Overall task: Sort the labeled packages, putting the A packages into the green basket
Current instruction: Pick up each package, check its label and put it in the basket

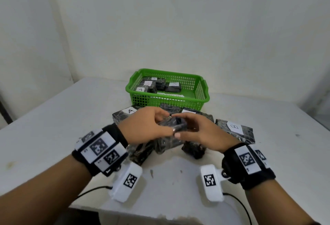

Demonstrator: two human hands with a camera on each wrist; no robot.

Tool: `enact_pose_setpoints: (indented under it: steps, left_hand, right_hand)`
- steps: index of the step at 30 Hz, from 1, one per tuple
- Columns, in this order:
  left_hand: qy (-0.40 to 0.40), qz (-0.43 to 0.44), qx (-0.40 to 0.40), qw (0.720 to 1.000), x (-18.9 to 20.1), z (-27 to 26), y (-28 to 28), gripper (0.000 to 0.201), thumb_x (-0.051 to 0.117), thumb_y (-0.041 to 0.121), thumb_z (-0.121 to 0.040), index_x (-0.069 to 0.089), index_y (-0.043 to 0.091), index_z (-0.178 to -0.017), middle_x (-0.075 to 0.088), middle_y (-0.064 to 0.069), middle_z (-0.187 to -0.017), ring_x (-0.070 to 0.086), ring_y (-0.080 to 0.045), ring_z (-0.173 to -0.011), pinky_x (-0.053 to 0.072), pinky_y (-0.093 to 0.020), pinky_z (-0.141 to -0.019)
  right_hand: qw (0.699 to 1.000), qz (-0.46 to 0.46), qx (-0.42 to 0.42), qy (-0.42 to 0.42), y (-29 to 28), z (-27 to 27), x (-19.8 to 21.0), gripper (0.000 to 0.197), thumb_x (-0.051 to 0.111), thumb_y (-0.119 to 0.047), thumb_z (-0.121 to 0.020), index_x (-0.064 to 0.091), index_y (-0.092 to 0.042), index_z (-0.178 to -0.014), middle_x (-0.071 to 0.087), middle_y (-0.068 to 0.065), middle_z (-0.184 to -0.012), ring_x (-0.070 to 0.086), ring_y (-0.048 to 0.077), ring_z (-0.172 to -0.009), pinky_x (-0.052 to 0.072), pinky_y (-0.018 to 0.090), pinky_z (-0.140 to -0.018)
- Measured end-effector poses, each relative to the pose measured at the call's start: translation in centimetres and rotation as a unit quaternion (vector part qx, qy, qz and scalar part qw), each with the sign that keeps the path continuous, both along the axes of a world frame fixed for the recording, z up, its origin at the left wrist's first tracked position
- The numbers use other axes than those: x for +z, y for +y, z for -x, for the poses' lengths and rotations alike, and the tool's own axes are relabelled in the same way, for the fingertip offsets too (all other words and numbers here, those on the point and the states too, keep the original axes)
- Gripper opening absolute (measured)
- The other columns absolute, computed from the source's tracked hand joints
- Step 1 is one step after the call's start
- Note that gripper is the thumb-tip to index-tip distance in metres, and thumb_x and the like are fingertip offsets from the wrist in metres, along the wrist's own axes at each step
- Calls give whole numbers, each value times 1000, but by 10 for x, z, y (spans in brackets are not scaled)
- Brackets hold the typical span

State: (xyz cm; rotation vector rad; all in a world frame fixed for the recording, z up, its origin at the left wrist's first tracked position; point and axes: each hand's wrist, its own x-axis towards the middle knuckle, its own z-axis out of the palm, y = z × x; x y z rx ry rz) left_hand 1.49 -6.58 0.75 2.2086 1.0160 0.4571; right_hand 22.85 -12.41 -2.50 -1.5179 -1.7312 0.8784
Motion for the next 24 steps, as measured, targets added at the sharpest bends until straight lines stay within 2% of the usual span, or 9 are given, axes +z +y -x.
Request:
enact_pose_setpoints:
  steps: [2,5,8,10,14,16,19,22,24]
  left_hand:
    - [-53,20,-7,998,8,-2,15,53,74,32,-82,57,27,-132,69,11,-110,65,-2,-98,49,-17,-84]
    - [-161,67,6,985,13,-8,33,47,72,36,-84,61,24,-129,73,5,-108,71,-9,-95,55,-23,-86]
    - [-252,109,28,961,16,-14,46,23,73,26,-86,71,17,-107,78,2,-98,75,-13,-92,60,-23,-79]
    - [-261,102,43,959,15,-19,55,9,74,22,-87,73,21,-95,79,6,-90,75,-13,-90,61,-23,-77]
    - [-260,131,21,957,9,-26,71,33,75,30,-85,72,11,-112,77,-2,-106,73,-19,-100,59,-37,-87]
    - [-274,143,20,951,6,-30,76,30,72,28,-88,72,8,-110,77,-2,-101,74,-16,-95,59,-31,-81]
    - [-301,116,58,945,4,-32,85,19,69,19,-91,74,3,-100,73,3,-79,71,-11,-75,57,-21,-66]
    - [-333,167,57,926,4,-28,96,23,69,20,-90,73,0,-102,75,-12,-95,71,-25,-90,59,-39,-85]
    - [-338,200,39,919,2,-25,99,30,70,21,-88,71,0,-108,74,-16,-107,72,-29,-99,57,-44,-92]
  right_hand:
    - [995,-13,-17,96,9,-2,4,51,82,-9,-87,64,-16,-134,76,0,-123,73,16,-114,57,36,-102]
    - [981,-69,-86,163,24,-7,12,38,80,-15,-88,68,-11,-125,78,4,-117,75,18,-108,58,29,-92]
    - [961,-97,-126,225,41,-12,14,38,82,-21,-88,70,-4,-120,79,11,-115,75,28,-107,59,43,-95]
    - [953,-85,-126,262,51,-13,14,46,86,-25,-83,71,-4,-121,78,13,-116,74,30,-108,56,53,-103]
    - [949,-92,-142,266,64,-11,13,45,88,-37,-80,77,-8,-112,79,13,-111,75,34,-108,54,56,-105]
    - [943,-102,-161,271,69,-11,13,34,88,-28,-83,78,-5,-105,80,15,-106,76,37,-104,55,58,-103]
    - [943,-86,-157,280,78,-9,17,36,89,-24,-80,77,-4,-109,81,13,-106,77,33,-102,57,55,-101]
    - [935,-48,-131,325,83,-8,18,47,85,-11,-82,68,-1,-125,79,12,-114,76,29,-107,58,51,-102]
    - [938,-50,-136,316,86,-10,15,49,85,-8,-82,66,-1,-127,79,12,-115,76,28,-107,58,50,-102]
